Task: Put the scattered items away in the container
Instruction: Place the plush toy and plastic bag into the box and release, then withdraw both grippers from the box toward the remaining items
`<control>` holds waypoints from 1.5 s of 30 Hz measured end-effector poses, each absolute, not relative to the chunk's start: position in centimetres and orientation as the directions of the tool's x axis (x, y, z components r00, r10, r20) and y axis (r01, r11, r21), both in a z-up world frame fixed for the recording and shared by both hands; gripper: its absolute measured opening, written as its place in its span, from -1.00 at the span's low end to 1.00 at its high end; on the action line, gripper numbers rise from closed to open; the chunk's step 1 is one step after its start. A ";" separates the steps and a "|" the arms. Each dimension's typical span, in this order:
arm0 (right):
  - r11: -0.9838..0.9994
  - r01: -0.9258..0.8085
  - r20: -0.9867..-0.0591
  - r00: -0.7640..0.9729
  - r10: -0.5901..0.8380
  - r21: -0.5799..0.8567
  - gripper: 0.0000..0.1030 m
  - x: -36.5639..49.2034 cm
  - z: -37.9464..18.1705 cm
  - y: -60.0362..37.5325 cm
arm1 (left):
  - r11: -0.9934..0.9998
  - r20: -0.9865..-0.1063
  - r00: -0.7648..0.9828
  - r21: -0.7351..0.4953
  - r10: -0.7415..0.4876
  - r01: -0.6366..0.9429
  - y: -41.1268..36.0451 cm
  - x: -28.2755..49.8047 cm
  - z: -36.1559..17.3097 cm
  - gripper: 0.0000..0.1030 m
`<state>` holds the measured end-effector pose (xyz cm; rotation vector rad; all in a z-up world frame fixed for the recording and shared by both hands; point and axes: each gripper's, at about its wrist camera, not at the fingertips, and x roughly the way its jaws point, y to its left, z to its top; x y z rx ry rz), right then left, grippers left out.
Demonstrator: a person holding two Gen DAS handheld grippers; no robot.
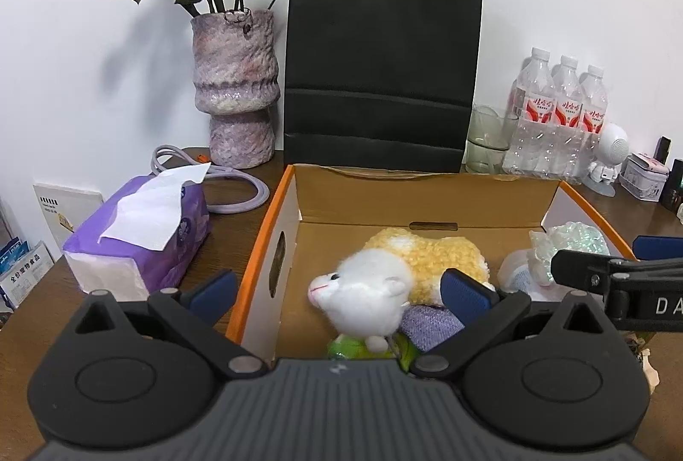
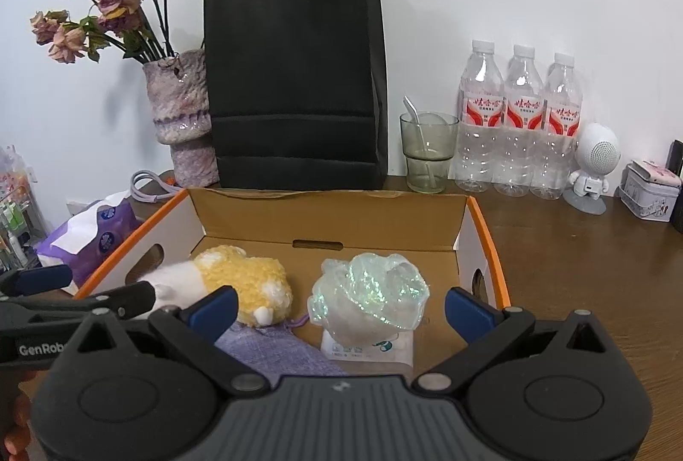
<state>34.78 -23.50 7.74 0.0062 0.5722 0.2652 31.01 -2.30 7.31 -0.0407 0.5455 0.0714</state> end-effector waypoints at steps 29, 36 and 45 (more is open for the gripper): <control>0.961 -0.269 -0.486 0.849 0.208 -0.058 1.00 21.5 7.8 -24.3 | 0.998 -0.466 0.884 -0.064 -0.020 -0.011 1.1 19.0 7.8 1.00; 0.963 -0.258 -0.528 0.830 0.178 -0.081 1.00 19.4 5.5 -25.2 | 0.997 -0.476 0.879 -0.077 -0.041 0.005 1.5 16.6 6.8 1.00; 0.972 -0.229 -0.552 0.817 0.167 -0.046 1.00 17.5 2.8 -27.0 | 0.997 -0.497 0.865 -0.067 -0.063 0.034 1.0 14.6 5.0 1.00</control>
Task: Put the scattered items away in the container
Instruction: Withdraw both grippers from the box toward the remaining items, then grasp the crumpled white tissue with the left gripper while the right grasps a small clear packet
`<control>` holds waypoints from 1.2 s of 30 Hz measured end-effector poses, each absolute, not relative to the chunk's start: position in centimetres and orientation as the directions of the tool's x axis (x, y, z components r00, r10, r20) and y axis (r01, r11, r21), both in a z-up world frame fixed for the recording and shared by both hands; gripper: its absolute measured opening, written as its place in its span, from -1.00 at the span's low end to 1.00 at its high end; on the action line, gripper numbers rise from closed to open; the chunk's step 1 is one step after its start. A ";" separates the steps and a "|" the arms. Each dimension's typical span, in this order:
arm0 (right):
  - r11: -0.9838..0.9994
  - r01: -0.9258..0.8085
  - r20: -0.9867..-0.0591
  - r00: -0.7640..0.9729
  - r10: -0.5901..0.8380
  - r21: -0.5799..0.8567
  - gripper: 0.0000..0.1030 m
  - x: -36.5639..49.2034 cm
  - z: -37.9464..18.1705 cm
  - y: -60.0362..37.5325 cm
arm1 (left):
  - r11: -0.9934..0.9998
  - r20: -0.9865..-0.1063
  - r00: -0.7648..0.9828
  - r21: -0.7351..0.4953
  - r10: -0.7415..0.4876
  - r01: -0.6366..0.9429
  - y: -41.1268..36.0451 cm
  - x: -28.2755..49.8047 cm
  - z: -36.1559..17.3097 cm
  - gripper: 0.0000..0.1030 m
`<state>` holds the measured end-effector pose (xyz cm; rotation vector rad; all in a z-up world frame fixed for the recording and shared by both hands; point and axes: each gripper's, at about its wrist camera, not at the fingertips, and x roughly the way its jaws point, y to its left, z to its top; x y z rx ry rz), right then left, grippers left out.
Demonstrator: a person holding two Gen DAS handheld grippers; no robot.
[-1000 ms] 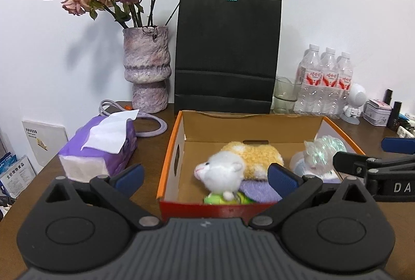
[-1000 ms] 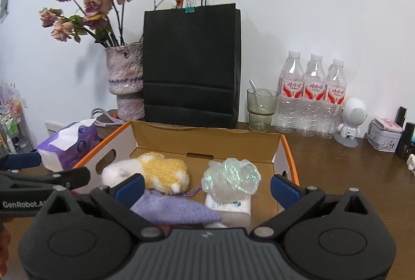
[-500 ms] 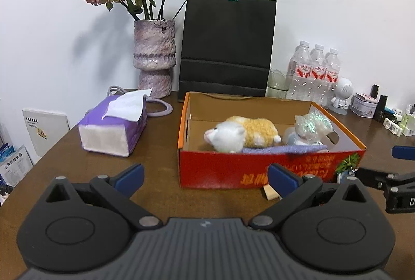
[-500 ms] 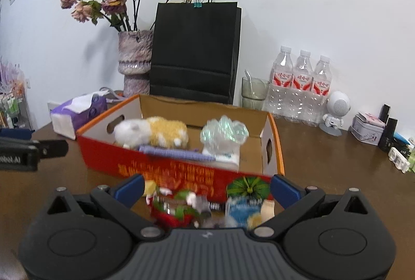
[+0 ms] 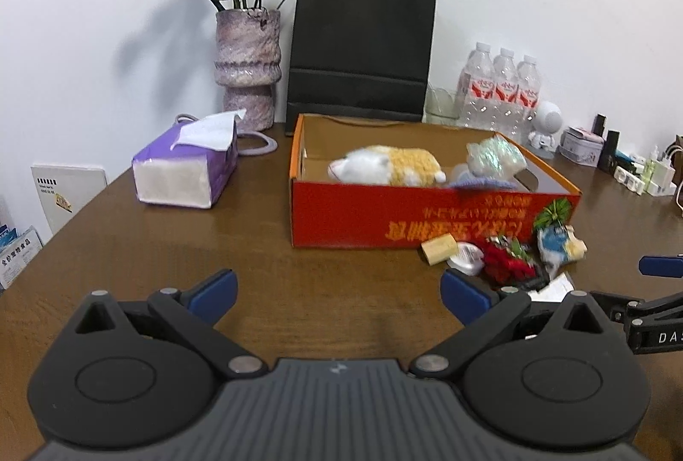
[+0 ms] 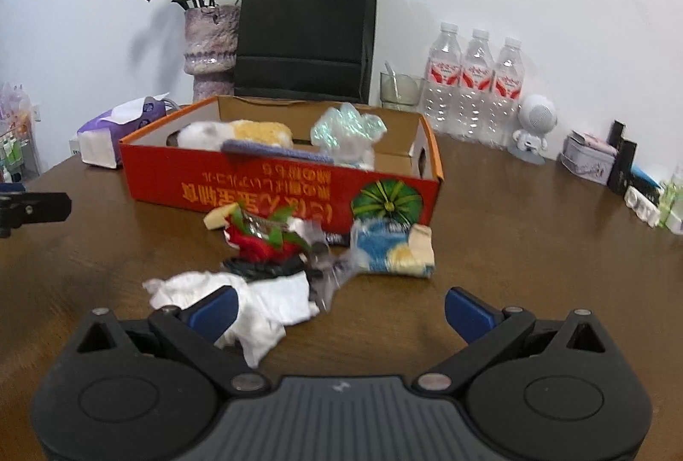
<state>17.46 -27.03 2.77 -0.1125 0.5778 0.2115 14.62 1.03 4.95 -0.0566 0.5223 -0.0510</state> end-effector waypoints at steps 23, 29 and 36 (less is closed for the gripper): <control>0.982 -0.183 -0.590 0.798 0.123 -0.042 1.00 18.4 0.6 -30.9 | 0.949 -0.574 0.761 -0.105 -0.302 0.297 -7.6 17.9 2.2 1.00; 0.985 -0.168 -0.604 0.790 0.108 -0.043 1.00 18.7 0.4 -31.8 | 0.951 -0.615 0.734 -0.089 -0.287 0.297 -10.5 19.8 0.7 0.79; 0.982 -0.182 -0.612 0.783 0.116 -0.046 1.00 18.9 0.2 -31.5 | 0.936 -0.599 0.724 -0.145 -0.342 0.321 -9.1 18.6 1.0 -0.50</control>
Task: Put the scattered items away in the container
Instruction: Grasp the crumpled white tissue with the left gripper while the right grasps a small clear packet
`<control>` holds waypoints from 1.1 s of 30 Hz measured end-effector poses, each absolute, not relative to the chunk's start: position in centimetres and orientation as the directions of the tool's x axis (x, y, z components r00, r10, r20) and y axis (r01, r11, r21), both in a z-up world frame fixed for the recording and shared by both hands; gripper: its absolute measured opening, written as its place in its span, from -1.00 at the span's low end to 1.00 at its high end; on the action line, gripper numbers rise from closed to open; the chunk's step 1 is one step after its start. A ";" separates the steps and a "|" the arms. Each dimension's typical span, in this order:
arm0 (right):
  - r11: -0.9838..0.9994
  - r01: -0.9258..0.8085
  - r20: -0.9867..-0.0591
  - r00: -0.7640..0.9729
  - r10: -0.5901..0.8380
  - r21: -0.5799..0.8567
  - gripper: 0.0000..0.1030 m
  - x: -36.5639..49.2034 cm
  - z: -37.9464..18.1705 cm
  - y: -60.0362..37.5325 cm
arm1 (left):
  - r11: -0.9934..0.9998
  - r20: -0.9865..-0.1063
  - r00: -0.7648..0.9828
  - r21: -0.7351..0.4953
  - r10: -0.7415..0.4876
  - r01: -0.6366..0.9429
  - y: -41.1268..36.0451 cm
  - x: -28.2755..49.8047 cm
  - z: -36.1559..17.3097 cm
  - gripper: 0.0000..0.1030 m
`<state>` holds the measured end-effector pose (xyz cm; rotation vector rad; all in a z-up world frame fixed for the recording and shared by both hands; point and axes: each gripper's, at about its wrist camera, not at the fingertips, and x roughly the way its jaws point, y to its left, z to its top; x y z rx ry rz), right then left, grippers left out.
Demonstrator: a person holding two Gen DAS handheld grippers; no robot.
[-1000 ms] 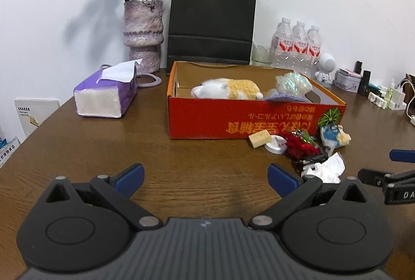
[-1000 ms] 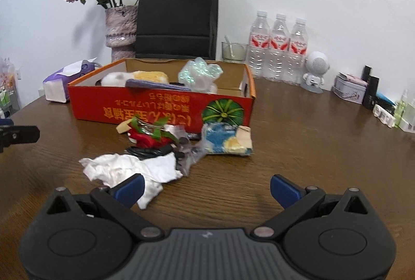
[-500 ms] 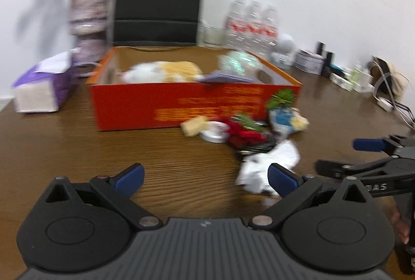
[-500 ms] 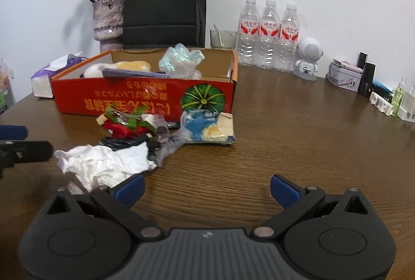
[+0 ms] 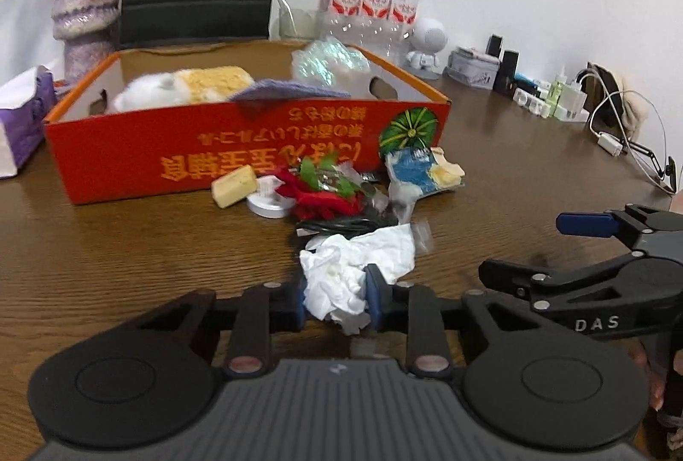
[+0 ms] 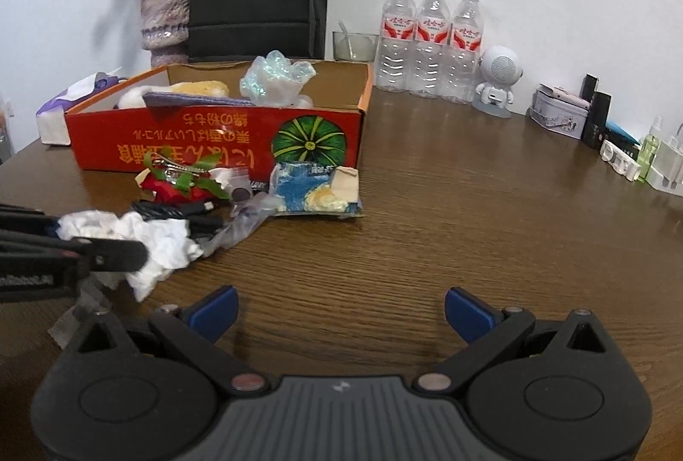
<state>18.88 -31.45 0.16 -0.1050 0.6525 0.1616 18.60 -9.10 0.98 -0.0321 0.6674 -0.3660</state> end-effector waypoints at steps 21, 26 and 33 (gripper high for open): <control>0.971 -0.238 -0.605 0.776 0.179 -0.018 0.70 19.0 0.8 -25.2 | 0.948 -0.516 0.797 -0.223 -0.314 0.229 -1.0 16.0 3.4 -0.51; 0.972 -0.236 -0.635 0.753 0.174 -0.014 0.32 19.7 0.2 -24.7 | 0.944 -0.511 0.797 -0.234 -0.322 0.232 -0.8 16.0 3.4 -0.51; 0.957 -0.291 -0.634 0.735 0.239 0.023 -0.72 18.7 0.6 -24.9 | 0.946 -0.501 0.806 -0.229 -0.316 0.228 -0.8 15.6 3.7 -0.51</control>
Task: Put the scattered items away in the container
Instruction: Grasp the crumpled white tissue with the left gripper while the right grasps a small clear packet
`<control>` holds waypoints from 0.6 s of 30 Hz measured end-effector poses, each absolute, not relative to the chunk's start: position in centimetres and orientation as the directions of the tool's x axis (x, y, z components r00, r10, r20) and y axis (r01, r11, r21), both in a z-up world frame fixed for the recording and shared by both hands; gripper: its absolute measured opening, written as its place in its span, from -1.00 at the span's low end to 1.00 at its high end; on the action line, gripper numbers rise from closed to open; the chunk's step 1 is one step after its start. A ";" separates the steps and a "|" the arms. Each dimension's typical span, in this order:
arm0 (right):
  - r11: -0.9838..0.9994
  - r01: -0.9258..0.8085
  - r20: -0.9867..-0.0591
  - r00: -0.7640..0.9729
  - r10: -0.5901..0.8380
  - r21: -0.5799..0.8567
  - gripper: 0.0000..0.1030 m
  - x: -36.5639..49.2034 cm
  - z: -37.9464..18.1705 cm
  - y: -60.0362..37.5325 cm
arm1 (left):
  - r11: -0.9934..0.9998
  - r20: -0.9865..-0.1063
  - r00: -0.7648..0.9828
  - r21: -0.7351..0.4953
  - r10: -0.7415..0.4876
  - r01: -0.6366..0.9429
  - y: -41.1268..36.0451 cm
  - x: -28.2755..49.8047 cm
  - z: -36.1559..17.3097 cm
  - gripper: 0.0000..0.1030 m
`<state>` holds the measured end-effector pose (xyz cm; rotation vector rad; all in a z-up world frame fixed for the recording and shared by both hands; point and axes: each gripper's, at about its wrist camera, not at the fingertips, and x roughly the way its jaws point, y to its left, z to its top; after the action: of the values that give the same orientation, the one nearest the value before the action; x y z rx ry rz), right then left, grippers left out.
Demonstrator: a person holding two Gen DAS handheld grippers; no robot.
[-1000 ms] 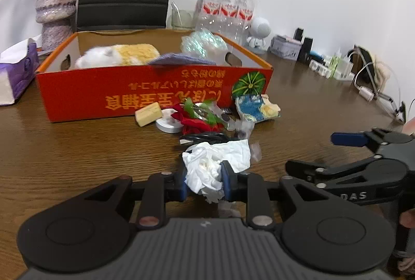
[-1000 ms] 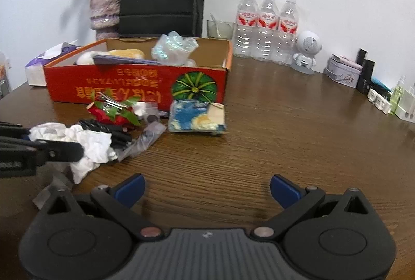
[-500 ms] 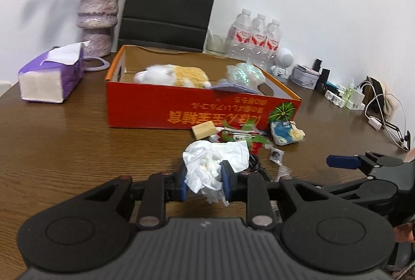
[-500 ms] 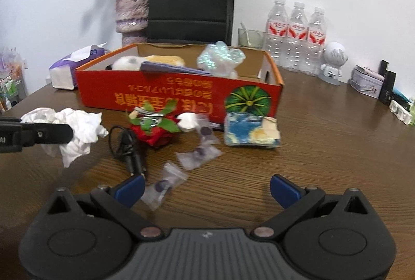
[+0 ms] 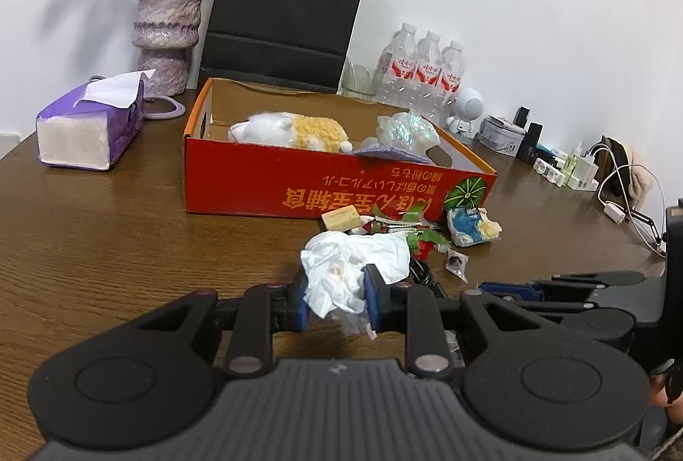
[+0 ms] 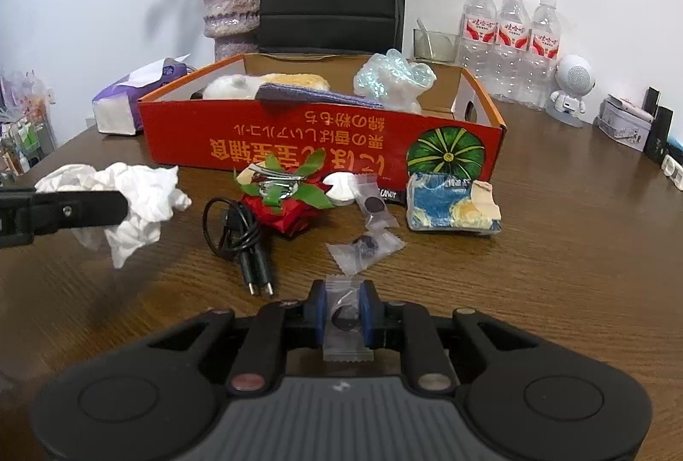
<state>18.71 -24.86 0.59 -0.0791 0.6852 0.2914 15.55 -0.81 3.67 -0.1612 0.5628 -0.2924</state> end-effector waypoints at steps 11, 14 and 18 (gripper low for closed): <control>0.964 -0.257 -0.567 0.785 0.250 0.070 -0.72 17.7 2.7 -27.3 | 0.945 -0.473 0.821 -0.229 -0.319 0.235 -0.9 15.0 4.5 -0.51; 0.964 -0.256 -0.539 0.804 0.253 0.072 -0.72 18.1 3.8 -27.7 | 0.943 -0.452 0.833 -0.235 -0.320 0.235 -0.8 15.2 5.2 -0.51; 0.962 -0.265 -0.498 0.826 0.265 0.071 -0.72 19.3 5.6 -27.6 | 0.942 -0.413 0.852 -0.229 -0.322 0.245 -0.9 15.9 6.8 -0.51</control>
<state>19.31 -27.64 5.57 -0.0010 0.5285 0.2813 15.93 -0.86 6.81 -0.1709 0.4630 -0.2996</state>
